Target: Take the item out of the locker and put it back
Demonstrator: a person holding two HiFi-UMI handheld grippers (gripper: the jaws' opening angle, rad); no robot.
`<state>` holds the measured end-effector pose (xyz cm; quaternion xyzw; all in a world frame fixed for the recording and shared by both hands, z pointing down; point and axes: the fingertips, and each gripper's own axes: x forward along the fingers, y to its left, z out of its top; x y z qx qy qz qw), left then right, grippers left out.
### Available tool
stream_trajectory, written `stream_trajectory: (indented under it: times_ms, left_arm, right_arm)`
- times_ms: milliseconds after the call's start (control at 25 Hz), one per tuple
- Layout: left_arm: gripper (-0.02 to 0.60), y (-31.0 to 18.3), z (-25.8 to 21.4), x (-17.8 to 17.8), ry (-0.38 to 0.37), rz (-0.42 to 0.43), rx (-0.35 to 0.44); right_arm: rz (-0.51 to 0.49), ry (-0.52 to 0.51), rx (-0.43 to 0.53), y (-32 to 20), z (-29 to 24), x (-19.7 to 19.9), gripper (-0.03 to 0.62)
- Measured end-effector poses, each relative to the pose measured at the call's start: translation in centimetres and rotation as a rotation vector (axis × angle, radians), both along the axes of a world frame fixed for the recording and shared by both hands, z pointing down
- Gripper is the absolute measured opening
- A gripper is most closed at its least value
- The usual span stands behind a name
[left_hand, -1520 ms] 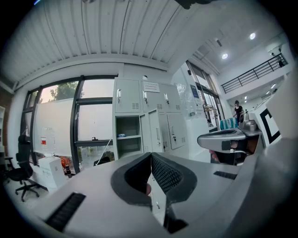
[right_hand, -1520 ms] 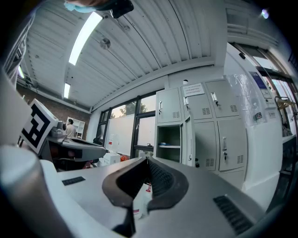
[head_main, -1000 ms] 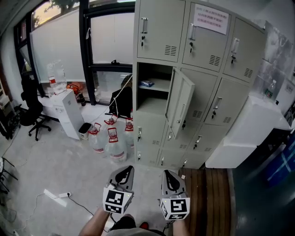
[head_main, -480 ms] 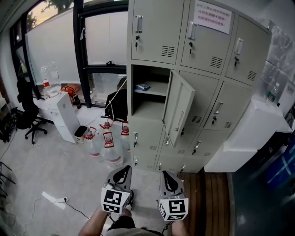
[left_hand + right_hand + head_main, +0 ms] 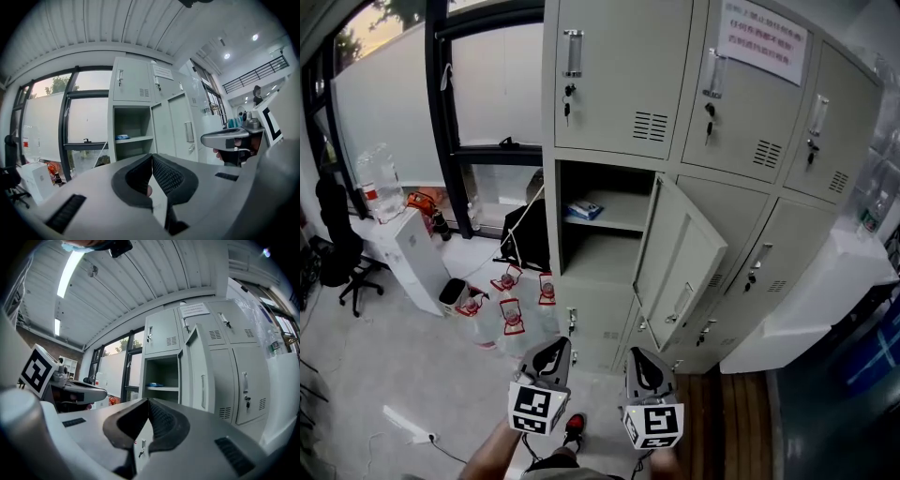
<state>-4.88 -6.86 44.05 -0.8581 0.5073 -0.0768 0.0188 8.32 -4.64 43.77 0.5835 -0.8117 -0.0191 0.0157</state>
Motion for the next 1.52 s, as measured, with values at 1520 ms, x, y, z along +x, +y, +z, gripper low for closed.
stream_trajectory:
  times_ms: [1520]
  left_arm:
    - [0.205,-31.4,-3.4,4.1,-0.679,-0.002,0.258]
  right_arm:
    - [0.122,-0.020,-0.019,-23.1,0.9,-1.5,0.018]
